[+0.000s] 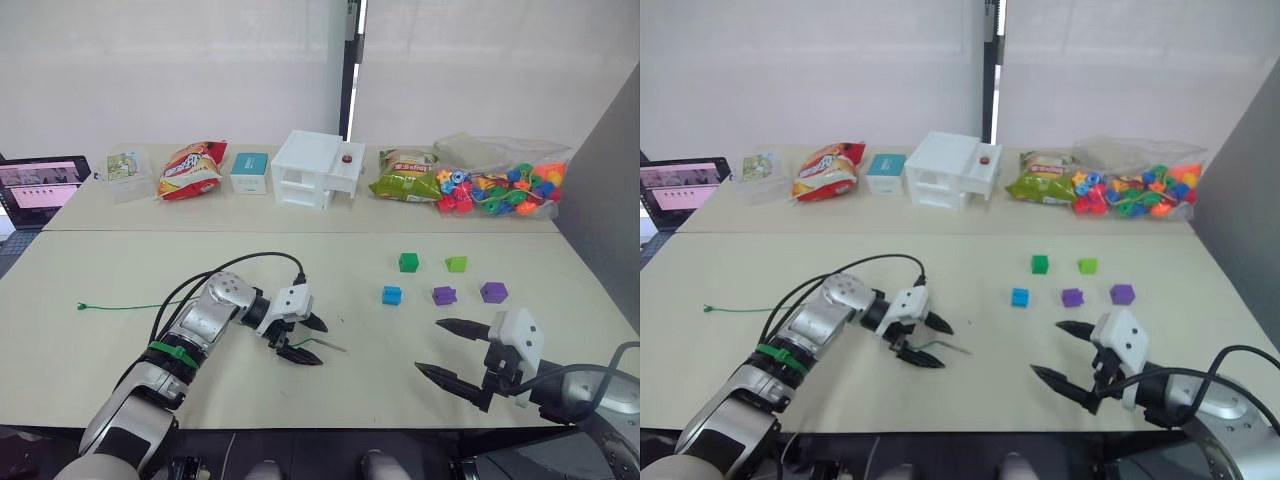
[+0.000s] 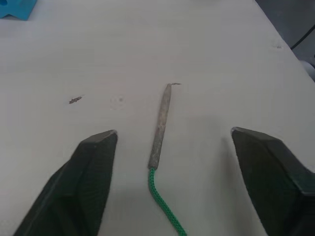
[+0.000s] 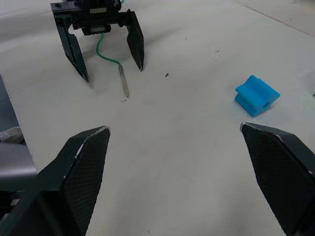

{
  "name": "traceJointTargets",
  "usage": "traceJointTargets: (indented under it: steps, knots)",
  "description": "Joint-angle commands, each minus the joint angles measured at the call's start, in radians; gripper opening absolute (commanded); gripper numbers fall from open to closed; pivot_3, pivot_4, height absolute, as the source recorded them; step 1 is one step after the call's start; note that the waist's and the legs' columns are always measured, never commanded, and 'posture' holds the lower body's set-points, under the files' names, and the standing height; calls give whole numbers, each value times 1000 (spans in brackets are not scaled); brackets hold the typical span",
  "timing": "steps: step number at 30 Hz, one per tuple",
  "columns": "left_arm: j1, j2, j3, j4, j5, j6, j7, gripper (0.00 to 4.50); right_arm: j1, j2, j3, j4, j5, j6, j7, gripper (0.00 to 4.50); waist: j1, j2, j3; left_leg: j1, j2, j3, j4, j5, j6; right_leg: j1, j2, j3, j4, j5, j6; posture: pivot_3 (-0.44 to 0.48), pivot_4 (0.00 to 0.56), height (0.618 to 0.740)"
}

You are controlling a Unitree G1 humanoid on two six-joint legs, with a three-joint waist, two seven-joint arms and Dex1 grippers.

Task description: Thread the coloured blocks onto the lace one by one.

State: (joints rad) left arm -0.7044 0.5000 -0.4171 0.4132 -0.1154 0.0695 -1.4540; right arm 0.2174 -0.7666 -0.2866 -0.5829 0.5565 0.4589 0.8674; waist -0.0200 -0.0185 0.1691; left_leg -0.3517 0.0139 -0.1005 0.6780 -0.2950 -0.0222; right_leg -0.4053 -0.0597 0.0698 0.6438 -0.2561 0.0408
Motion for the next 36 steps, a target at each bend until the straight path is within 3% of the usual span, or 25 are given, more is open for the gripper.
traceJointTargets:
  steps: [1,8,14,20,24,27,32,36]
  knots:
    - [10,2,-6,24,37,-33,4,2316,-3,2,-47,-40,35,3,-14,4500,0,0,0,0,0,0,0,0,0,0,0,0,0,0,0,0,150,740]
    - [1,-30,-36,66,106,-93,45,26,-18,-3,-40,-37,35,4,-31,4500,2,0,0,1,0,0,0,0,0,1,0,0,0,0,0,0,150,740]
    - [7,-41,0,37,71,-90,26,26,-1,15,-37,-41,31,0,-55,4500,8,0,0,1,-1,0,1,0,0,2,0,0,0,0,0,0,150,740]
    - [21,2,48,-51,40,-33,13,26,47,80,-74,-51,35,6,-134,4500,5,0,0,1,0,0,0,-1,1,1,0,0,2,0,1,0,150,740]
    - [105,122,120,-268,-30,131,11,26,75,259,-106,-8,-87,3,-417,4500,-6,0,0,1,1,-1,-1,-1,1,0,1,0,4,0,0,0,150,740]
    - [165,169,145,-379,-55,201,38,26,54,342,-90,17,-165,-1,-545,4500,-8,3,0,1,0,-1,-1,-1,1,-2,0,0,4,0,0,0,150,740]
    - [246,221,212,-545,-122,322,85,26,-34,429,-43,93,-276,22,-712,4500,-10,4,0,0,1,-1,-1,-1,1,-2,0,0,3,0,1,0,150,740]
    - [273,250,252,-623,-167,378,112,26,-152,430,-42,205,-305,31,-749,4500,-19,4,0,0,0,0,-1,-1,1,-3,0,1,3,0,0,0,150,740]
